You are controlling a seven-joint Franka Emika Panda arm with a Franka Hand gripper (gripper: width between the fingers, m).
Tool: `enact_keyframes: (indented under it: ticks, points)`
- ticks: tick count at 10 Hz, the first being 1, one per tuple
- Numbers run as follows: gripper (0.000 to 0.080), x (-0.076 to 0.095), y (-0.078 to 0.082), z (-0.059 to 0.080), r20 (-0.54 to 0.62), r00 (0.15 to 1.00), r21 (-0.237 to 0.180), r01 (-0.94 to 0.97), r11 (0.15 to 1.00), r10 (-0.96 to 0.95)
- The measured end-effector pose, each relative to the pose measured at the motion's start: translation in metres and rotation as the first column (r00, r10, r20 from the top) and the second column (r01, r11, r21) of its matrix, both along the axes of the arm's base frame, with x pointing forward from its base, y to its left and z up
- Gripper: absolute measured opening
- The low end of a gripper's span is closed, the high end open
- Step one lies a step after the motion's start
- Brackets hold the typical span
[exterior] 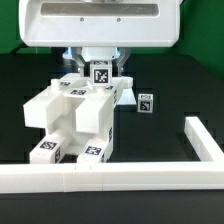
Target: Assemble chair
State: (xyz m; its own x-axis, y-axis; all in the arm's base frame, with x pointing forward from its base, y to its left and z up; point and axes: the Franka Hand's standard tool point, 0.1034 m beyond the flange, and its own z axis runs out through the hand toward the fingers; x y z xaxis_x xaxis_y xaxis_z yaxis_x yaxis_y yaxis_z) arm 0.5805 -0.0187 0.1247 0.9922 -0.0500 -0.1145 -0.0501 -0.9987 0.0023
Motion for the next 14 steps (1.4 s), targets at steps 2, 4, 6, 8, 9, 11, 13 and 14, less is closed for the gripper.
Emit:
enact_keyframes:
  ticks: [2,4,6,8,9,11,13,14]
  points:
    - [0.0288,0.0016,-0.0003,-0.0034,-0.003,1.0,-0.004,-0.001,1.0,0.001]
    - [0.0288,0.0017,-0.0007,-0.0078,-0.008,1.0,-0.008,-0.003,1.0,0.003]
    - [0.0288,0.0022,-0.0006,-0.0097,-0.007,1.0,-0.01,-0.003,1.0,0.003]
    - [0.0288,0.0026,-0.001,-0.0097,-0.004,1.0,-0.011,-0.003,1.0,0.003]
    - [0.0288,0.0026,-0.0011,-0.0097,-0.004,1.0,-0.011,-0.003,1.0,0.003]
    - [0.0288,0.0026,-0.0011,-0.0097,-0.004,1.0,-0.011,-0.003,1.0,0.003]
    - [0.0288,0.0026,-0.0011,-0.0097,-0.004,1.0,-0.011,-0.003,1.0,0.003]
    - [0.0288,0.0026,-0.0011,-0.0097,-0.004,1.0,-0.011,-0.003,1.0,0.003]
